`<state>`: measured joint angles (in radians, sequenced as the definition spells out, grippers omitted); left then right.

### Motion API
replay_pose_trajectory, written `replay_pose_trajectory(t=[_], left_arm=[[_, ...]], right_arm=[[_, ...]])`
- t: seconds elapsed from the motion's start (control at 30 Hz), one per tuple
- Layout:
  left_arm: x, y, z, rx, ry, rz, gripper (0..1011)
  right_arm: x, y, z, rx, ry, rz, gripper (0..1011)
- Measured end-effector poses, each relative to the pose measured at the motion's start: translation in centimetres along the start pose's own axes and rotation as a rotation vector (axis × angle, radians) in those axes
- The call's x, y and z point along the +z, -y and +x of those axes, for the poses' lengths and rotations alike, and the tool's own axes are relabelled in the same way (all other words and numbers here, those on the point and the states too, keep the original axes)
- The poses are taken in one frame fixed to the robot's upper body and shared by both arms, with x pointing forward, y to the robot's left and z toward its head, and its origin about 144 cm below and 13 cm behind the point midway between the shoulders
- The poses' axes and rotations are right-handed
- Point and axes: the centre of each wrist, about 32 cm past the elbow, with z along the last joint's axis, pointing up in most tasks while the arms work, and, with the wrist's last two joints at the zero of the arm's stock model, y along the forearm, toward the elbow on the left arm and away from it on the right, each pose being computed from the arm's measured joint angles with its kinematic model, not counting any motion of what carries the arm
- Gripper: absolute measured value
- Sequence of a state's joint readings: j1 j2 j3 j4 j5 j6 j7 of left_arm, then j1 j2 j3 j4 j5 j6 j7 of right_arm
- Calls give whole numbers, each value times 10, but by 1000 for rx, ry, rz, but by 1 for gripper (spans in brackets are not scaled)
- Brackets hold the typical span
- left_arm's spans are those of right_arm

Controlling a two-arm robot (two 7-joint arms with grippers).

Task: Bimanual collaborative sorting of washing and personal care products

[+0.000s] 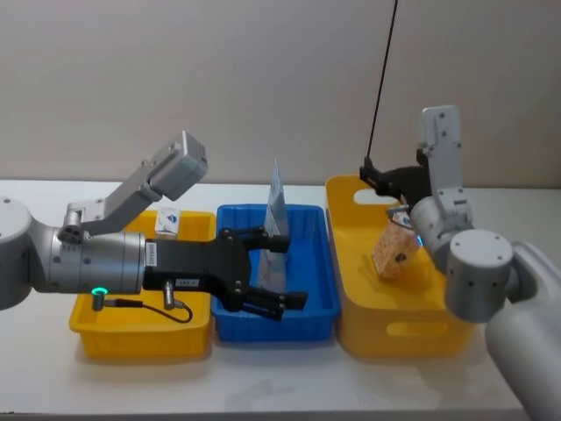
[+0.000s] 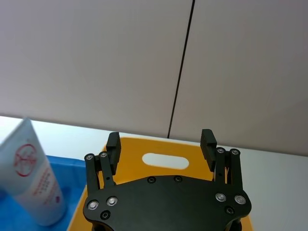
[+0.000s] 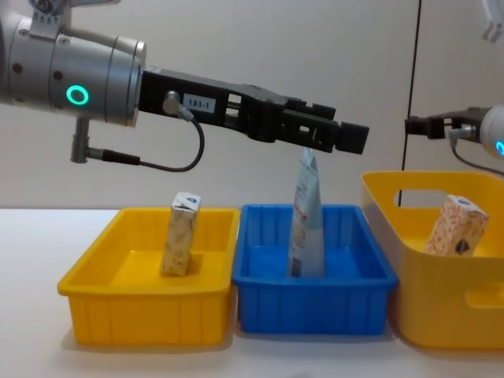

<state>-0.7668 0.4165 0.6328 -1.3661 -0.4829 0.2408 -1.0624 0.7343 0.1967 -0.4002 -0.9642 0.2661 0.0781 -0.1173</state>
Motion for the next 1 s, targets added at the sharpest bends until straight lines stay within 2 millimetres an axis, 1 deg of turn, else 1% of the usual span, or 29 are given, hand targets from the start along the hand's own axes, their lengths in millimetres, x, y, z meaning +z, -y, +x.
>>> replay_pose_trajectory(t=[0.17, 0.2, 0.27, 0.33, 0.47, 0.53, 0.57, 0.7, 0.73, 0.9, 1.0], left_arm=[[0, 0, 0, 0, 0, 0, 1001], [0, 0, 0, 0, 0, 0, 1001], [0, 0, 0, 0, 0, 0, 1001], [0, 0, 0, 0, 0, 0, 1001], [0, 0, 0, 0, 0, 0, 1001], [0, 0, 0, 0, 0, 0, 1001], [0, 0, 0, 0, 0, 0, 1001], [0, 0, 0, 0, 0, 0, 1001], [0, 0, 0, 0, 0, 0, 1001], [0, 0, 0, 0, 0, 0, 1001], [0, 0, 0, 0, 0, 0, 1001]], right_arm=[[8, 15, -1, 28, -21, 19, 1004], [10, 21, -1, 40, -26, 28, 1004], [13, 28, -2, 53, -32, 34, 1004], [15, 41, -3, 78, -38, 40, 1004], [16, 56, -5, 106, -38, 48, 1004], [16, 68, -7, 127, -36, 49, 1004], [16, 68, -7, 127, -36, 49, 1004], [12, 92, -14, 171, -28, 39, 1004], [12, 92, -14, 171, -28, 39, 1004], [6, 113, -25, 213, -23, 23, 1004], [3, 119, -29, 225, -19, 16, 1004]])
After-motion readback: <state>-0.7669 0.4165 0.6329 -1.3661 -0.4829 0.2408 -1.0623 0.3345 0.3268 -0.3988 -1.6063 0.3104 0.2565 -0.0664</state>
